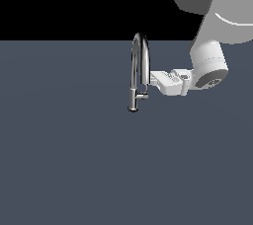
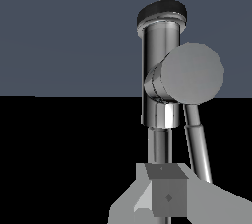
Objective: Turn on the faucet by rotating a designated handle.
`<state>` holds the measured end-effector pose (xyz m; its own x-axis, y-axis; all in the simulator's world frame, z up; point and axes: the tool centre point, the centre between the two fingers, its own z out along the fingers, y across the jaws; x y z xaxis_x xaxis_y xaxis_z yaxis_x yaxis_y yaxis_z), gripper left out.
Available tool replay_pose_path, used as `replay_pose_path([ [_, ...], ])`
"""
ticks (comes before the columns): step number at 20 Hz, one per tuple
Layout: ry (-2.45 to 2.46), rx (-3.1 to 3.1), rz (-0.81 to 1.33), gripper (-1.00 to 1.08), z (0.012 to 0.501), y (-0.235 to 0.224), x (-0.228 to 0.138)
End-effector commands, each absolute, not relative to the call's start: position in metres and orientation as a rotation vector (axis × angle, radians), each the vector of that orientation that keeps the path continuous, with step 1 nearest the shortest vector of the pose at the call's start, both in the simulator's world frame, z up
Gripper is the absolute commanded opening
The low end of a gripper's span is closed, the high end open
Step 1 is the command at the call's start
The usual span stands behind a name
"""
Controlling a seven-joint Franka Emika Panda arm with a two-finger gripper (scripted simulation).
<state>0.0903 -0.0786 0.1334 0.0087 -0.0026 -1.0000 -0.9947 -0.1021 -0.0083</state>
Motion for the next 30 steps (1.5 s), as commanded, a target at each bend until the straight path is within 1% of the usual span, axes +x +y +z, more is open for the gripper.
replay_pose_path([
  [1, 1.150, -1.292, 1.281, -1.00, 0.137, -0.079, 0.085],
  [8, 1.150, -1.291, 1.281, -1.00, 0.140, -0.080, 0.073],
  [10, 1.144, -1.294, 1.286, -1.00, 0.138, -0.073, 0.076],
  [28, 1.149, -1.291, 1.281, -1.00, 0.114, -0.085, 0.027],
  [29, 1.149, -1.291, 1.281, -1.00, 0.114, -0.085, 0.027],
  [30, 1.126, -1.306, 1.277, -1.00, 0.125, -0.075, 0.036],
])
